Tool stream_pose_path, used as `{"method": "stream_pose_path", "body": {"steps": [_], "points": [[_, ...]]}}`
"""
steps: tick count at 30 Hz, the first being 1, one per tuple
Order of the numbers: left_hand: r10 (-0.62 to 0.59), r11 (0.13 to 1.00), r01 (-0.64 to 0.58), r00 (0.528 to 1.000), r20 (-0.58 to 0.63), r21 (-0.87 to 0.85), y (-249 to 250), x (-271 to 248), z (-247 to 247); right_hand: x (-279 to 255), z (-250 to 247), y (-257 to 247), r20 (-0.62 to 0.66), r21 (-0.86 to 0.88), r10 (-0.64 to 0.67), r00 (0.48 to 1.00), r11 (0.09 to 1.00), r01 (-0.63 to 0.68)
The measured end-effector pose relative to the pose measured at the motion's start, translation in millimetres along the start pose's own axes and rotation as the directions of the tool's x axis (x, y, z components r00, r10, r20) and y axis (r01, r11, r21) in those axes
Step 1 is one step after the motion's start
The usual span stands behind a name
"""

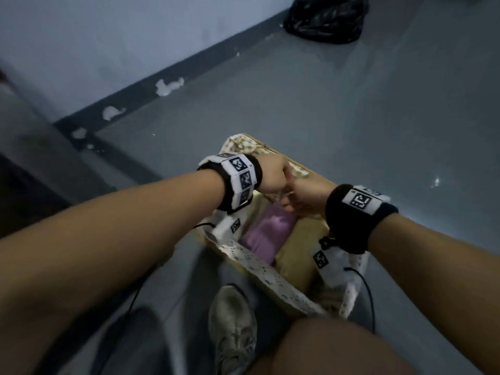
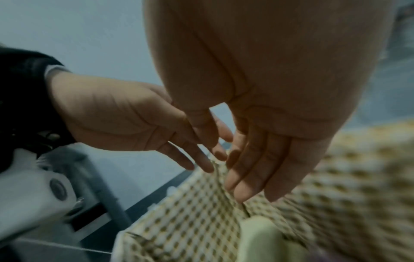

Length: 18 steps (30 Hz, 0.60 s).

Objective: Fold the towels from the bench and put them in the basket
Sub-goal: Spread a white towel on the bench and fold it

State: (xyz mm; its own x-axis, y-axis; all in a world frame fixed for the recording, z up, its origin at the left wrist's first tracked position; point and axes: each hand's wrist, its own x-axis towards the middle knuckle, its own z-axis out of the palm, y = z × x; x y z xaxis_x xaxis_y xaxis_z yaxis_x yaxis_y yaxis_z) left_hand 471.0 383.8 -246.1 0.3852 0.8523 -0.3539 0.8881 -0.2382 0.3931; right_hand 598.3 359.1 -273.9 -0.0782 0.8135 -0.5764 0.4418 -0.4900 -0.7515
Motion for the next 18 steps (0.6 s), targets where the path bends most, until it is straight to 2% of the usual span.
{"method": "stream_pose_path", "body": {"steps": [3,6,10,13,15,18], "points": [[0.023,0.999,-0.016,0.979,-0.203,0.034,-37,-61,-39,-24,30,-52,0.121,-0.232,-0.195,0.973,0.948,0.219],[-0.032,0.998,0.048,0.945,-0.325,0.042,-81,-138,-67,-47,74,-100,0.285,-0.366,-0.371,0.884,0.81,0.458],[-0.136,0.982,0.18,0.883,-0.449,0.056,-141,-253,-83,-83,155,-156,0.524,-0.453,-0.522,0.673,0.499,0.739],[-0.227,0.952,0.298,0.839,-0.494,0.07,-181,-332,-76,-111,224,-185,0.668,-0.431,-0.547,0.504,0.267,0.862],[-0.289,0.933,0.358,0.807,-0.515,0.037,-207,-379,-64,-129,271,-196,0.747,-0.393,-0.519,0.415,0.16,0.906],[-0.403,0.893,0.447,0.752,-0.522,-0.044,-248,-434,-37,-145,339,-200,0.816,-0.34,-0.474,0.329,0.067,0.938]]}}
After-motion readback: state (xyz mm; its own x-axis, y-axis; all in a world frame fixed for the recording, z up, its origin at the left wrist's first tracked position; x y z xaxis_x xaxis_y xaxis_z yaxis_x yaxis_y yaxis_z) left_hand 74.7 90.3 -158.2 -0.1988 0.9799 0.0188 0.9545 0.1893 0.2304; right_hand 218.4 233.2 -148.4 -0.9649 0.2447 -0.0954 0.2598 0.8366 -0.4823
